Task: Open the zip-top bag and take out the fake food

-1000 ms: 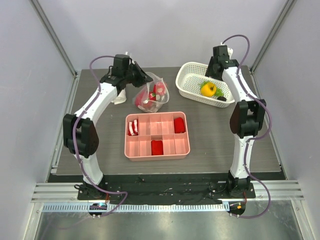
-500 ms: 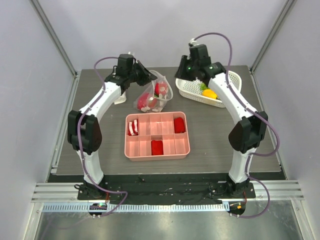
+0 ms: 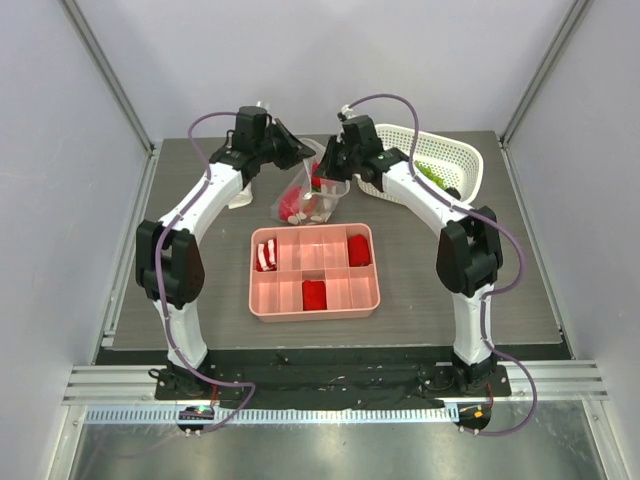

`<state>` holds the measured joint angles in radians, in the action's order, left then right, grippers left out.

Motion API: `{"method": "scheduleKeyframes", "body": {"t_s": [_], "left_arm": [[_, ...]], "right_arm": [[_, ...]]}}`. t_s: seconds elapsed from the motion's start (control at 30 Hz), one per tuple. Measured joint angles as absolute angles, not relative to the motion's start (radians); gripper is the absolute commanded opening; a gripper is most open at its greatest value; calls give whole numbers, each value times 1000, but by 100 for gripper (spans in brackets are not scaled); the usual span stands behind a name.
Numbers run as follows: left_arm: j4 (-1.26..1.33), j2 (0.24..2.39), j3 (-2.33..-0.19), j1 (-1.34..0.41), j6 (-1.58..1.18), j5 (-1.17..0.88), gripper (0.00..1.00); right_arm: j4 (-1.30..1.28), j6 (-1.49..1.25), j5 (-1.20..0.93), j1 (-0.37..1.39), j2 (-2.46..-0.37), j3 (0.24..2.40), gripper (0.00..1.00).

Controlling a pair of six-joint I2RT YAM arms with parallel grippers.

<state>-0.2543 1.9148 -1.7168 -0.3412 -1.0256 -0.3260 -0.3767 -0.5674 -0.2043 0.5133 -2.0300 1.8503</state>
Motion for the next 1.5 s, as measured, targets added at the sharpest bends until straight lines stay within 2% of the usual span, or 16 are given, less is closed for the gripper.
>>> {"method": "scheduleKeyframes", "body": {"t_s": [0.1,0.27,0.53,0.73,0.8,0.9,1.0,1.1,1.23,1.3,1.4,1.43,1.5], "left_arm": [[-255,1915,-1717,-341,-1026,-326,0],[-255,1915,-1717,-341,-1025,-323,0],[-255,1915,-1716,-341,-1019,-310,0],[-255,1915,-1714,-343,-1017,-291,0],[-255,1915,-1713,-343,-1017,-284,0],[-256,1915,-1713,-343,-1014,-277,0],[-260,1916,-1713,-343,-1011,-271,0],[-271,1921,-1722,-343,-1005,-269,0],[-294,1931,-1753,-343,-987,-268,0],[-303,1933,-1763,-343,-985,-269,0],[-308,1934,-1764,-343,-983,-269,0],[-308,1934,-1764,-343,-983,-271,0],[-311,1935,-1764,-343,-983,-270,0]], "right_arm": [[-355,-568,-204,513,-2070,1834,12],[-321,-571,-184,515,-2132,1837,12],[-355,-540,38,518,-2163,1857,21],[-406,-497,158,517,-2186,1956,40],[-412,-481,156,514,-2210,1996,40],[-405,-458,114,512,-2249,2036,49],[-376,-447,43,510,-2259,2021,46],[-344,-448,-37,508,-2263,2017,47],[-258,-464,-109,508,-2263,1982,68],[-239,-466,-123,508,-2265,1961,72],[-230,-462,-126,507,-2279,1959,82],[-226,-458,-126,506,-2284,1959,90],[-209,-447,-119,507,-2294,1960,99]]}}
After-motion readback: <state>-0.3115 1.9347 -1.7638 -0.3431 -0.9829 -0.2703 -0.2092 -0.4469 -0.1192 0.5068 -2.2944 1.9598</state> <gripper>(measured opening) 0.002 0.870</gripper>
